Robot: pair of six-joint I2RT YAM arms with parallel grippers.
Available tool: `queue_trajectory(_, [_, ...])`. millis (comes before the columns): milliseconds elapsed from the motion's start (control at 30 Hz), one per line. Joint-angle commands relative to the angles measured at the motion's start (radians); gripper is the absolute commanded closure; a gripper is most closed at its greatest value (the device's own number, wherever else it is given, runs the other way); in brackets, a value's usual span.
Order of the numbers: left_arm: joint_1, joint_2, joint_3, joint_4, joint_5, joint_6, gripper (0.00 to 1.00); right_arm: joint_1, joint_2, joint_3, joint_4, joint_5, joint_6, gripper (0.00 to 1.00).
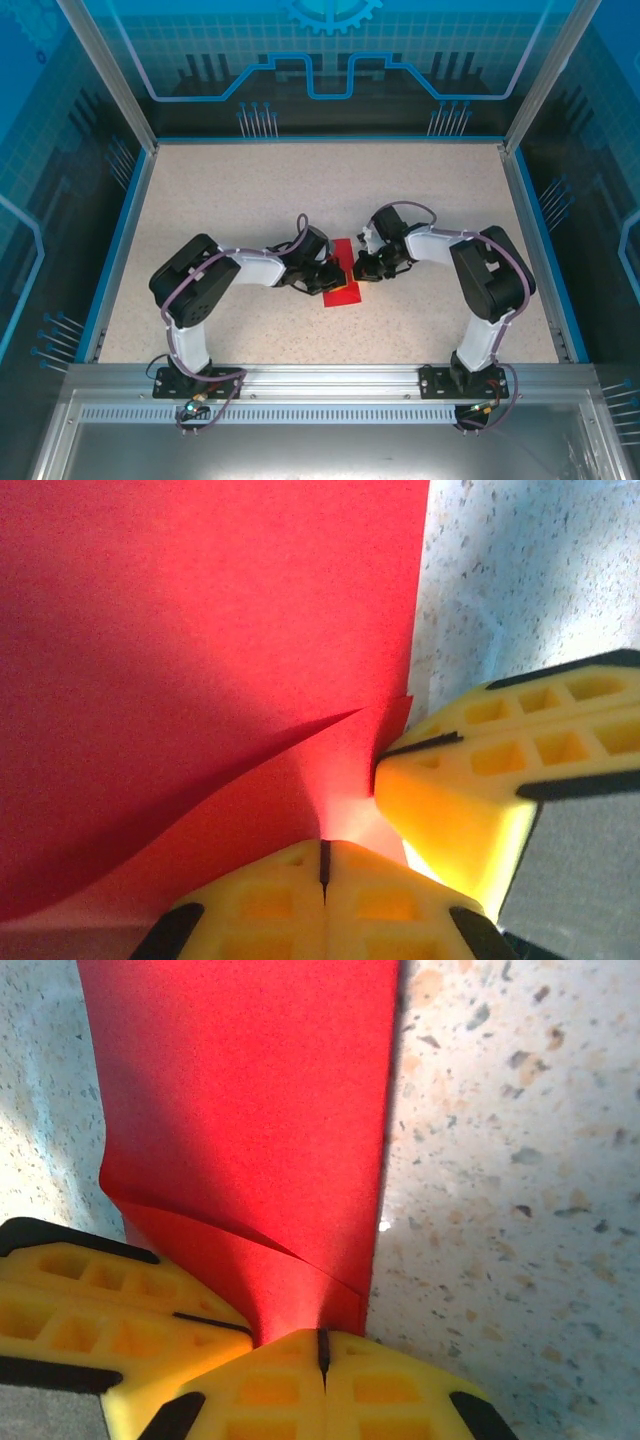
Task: Fold a paper plane with a square sheet of paper (pick it up from the middle)
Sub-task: Fold the triangle a second time at the center of the table.
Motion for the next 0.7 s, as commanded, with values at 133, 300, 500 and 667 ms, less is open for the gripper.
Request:
queue_trajectory(133, [0.094, -0.033, -0.103, -0.011, -0.066, 0.057, 0.95, 0.015, 0.107, -0.017, -0.115, 0.261, -0.029, 0.96])
queue_trajectory(300, [0.161, -0.059, -0.116, -0.043, -0.090, 0.074, 0.92, 0.018, 0.107, -0.010, -0.121, 0.276, -0.030, 0.96])
queue_trajectory(500, [0.216, -0.118, -0.057, -0.111, -0.084, 0.122, 0.90, 0.023, 0.105, -0.011, -0.121, 0.276, -0.030, 0.96])
queue_trajectory(667, [0.157, -0.215, -0.048, -0.058, 0.014, 0.151, 0.91, 0.023, 0.095, -0.016, -0.118, 0.270, -0.029, 0.96])
